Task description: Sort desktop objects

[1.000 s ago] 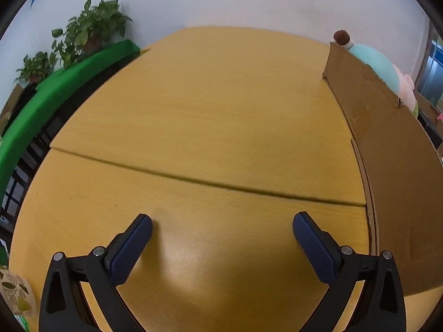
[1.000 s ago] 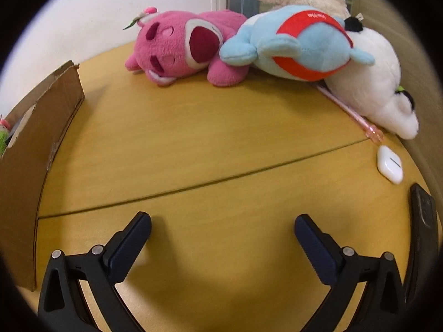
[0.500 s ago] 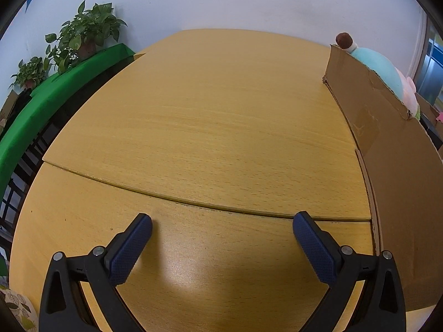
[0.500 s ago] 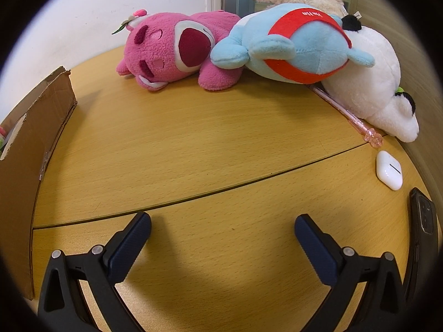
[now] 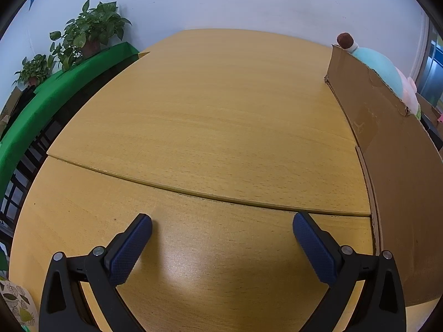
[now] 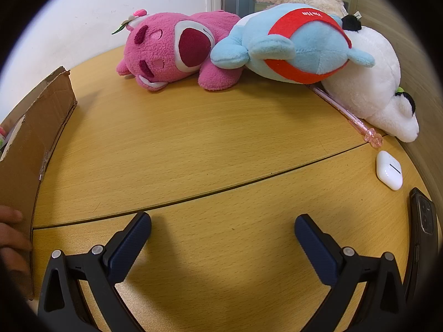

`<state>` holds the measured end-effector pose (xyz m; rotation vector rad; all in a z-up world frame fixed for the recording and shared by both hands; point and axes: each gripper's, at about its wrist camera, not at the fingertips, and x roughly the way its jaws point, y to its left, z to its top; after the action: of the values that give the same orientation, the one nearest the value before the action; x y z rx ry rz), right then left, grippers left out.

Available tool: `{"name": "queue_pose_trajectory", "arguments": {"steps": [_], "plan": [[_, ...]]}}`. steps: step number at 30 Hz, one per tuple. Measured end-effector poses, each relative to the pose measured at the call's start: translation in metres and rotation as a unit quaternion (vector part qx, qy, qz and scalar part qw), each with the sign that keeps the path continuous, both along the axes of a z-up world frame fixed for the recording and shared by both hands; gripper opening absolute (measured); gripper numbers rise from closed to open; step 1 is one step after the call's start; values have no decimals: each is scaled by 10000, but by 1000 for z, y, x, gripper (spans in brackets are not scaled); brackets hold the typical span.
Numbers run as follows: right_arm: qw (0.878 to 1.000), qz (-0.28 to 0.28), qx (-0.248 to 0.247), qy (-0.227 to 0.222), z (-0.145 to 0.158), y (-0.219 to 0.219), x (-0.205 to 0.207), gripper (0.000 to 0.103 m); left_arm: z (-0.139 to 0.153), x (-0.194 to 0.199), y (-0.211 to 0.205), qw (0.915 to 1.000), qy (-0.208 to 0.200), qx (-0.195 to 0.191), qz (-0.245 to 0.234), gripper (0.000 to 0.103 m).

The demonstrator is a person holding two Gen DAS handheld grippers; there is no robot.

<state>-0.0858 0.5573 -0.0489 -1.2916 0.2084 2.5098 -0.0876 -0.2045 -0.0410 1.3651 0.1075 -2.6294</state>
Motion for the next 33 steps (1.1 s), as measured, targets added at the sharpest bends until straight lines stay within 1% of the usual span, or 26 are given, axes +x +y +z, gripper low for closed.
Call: {"name": "queue_pose_trajectory", "arguments": {"steps": [5, 11, 13, 15, 16, 19, 33], "plan": [[10000, 0, 2, 0, 0, 0, 0, 103, 1, 1, 0, 9999, 10, 12, 155, 103], [10000, 0, 3, 0, 0, 0, 0, 103, -1, -3, 1, 9998, -1, 24, 197, 103], [10000, -1, 3, 1, 0, 0, 0, 103, 0, -7, 0, 9998, -66, 42, 196, 103], [10000, 0, 4, 1, 0, 0, 1, 103, -1, -5, -5, 10000, 20, 61, 54, 103], [10000, 0, 4, 0, 1, 0, 1, 103, -1, -5, -6, 9999, 41, 2, -100, 103], [10000, -1, 5, 6, 3, 0, 6, 103, -1, -8, -11, 9987, 40, 24, -502, 103], [10000, -3, 7, 15, 4, 0, 10, 103, 0, -8, -11, 9985, 35, 10, -545, 103]]}}
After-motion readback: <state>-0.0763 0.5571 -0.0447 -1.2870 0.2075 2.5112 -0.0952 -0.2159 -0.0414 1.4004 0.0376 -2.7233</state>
